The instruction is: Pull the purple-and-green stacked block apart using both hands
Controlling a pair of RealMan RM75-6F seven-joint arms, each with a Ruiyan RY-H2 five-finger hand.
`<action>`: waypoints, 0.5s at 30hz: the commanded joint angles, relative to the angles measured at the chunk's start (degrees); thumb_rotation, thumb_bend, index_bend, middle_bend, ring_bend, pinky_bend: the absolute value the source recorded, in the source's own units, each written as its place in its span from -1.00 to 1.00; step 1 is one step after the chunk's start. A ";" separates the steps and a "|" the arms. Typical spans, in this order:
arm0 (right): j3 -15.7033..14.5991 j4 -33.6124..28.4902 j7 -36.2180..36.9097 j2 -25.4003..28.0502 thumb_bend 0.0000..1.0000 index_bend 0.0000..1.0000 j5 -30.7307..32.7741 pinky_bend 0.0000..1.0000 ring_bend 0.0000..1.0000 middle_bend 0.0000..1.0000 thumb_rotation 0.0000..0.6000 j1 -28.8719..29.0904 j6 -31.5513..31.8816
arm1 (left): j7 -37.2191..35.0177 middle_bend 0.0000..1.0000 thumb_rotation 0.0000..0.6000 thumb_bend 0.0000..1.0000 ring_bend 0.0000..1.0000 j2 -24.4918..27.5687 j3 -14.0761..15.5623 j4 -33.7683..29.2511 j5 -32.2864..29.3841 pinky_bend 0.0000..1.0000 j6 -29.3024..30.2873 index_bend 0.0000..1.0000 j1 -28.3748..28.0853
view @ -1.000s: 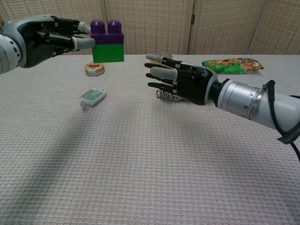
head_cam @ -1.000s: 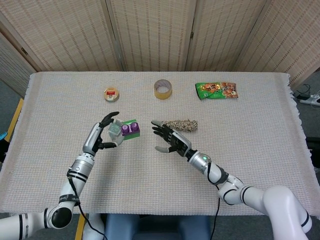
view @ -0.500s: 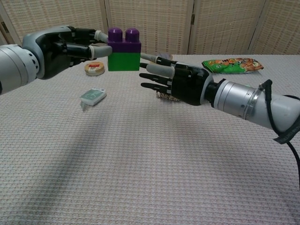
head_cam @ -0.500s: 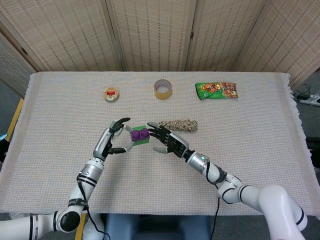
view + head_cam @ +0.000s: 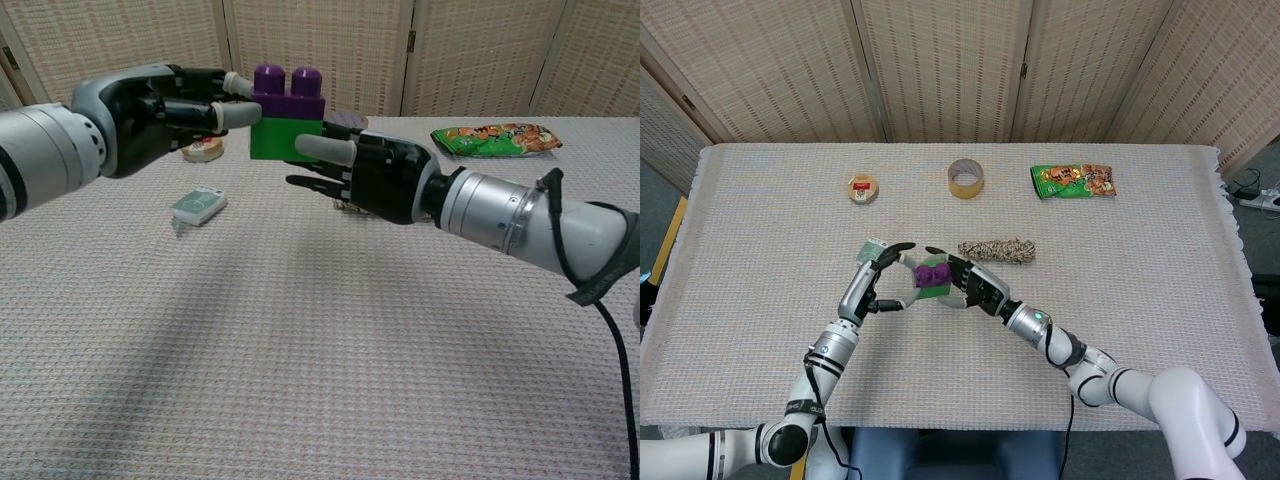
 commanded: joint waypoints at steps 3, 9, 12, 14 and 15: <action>0.99 -0.93 -2.90 -0.16 -0.41 -0.05 1.89 -1.00 -0.94 -0.96 1.00 -0.06 -1.14 | -0.06 -0.61 1.00 0.09 -0.98 -0.16 0.10 -0.14 0.22 -0.90 0.05 0.30 0.16; 2.07 -2.42 -6.43 -0.04 -0.41 0.34 3.86 -0.95 -0.85 -0.79 1.00 -0.31 -2.57 | -0.22 -0.59 1.00 0.09 -0.97 -0.44 -0.08 0.08 0.49 -0.90 0.61 0.30 0.46; 2.47 -3.00 -7.73 0.04 -0.41 0.46 4.48 -0.93 -0.81 -0.72 1.00 -0.41 -3.06 | -0.27 -0.58 1.00 0.09 -0.96 -0.72 -0.20 0.33 0.58 -0.90 1.03 0.30 0.58; 2.75 -3.30 -8.54 0.08 -0.41 0.52 4.86 -0.92 -0.80 -0.69 1.00 -0.50 -3.32 | -0.27 -0.57 1.00 0.10 -0.95 -1.03 -0.28 0.51 0.84 -0.90 1.57 0.31 0.71; 2.96 -3.40 -9.07 0.07 -0.41 0.55 5.12 -0.91 -0.80 -0.68 1.00 -0.56 -3.49 | -0.18 -0.56 1.00 0.10 -0.94 -1.24 -0.26 0.63 1.14 -0.90 1.93 0.31 0.78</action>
